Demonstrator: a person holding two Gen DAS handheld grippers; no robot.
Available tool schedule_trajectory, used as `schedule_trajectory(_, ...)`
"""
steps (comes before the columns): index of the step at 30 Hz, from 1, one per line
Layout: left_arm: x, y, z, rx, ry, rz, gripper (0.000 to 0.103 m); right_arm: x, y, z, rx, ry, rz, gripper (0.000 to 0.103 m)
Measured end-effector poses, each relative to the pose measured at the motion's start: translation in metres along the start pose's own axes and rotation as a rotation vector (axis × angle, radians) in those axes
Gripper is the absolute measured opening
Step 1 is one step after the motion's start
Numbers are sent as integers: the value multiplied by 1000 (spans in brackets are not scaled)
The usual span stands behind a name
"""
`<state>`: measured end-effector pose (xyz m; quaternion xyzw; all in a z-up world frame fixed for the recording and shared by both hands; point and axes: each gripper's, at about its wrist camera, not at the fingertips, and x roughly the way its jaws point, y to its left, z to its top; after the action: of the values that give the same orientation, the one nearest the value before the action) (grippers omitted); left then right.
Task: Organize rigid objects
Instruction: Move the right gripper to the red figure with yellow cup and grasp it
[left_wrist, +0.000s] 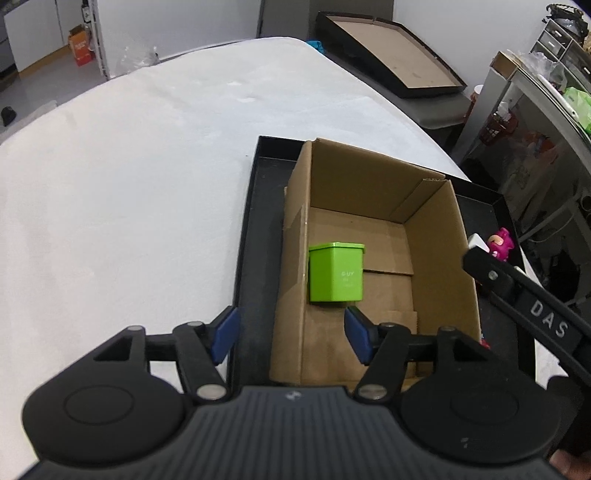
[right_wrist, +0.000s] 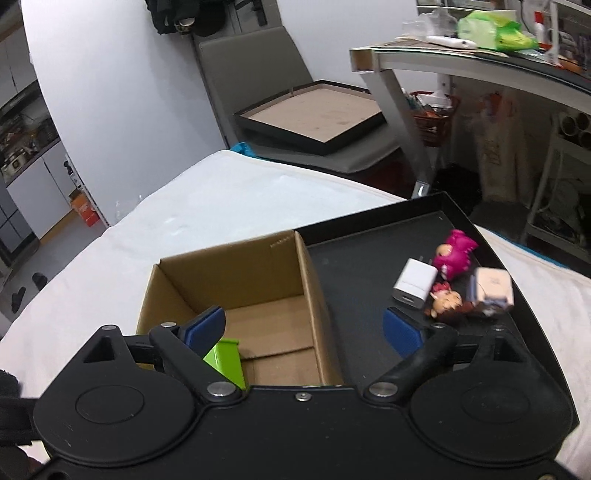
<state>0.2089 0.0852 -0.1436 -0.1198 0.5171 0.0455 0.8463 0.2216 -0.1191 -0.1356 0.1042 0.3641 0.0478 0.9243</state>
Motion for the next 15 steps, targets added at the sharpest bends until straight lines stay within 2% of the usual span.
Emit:
schedule_trajectory(8, -9, -15, -4, 2, -9, 52, 63, -14, -14, -12, 62, -40, -99, 92)
schedule_trajectory(15, -12, -37, -5, 34, -35, 104, 64, -6, -44, -24, 146, 26, -152, 91)
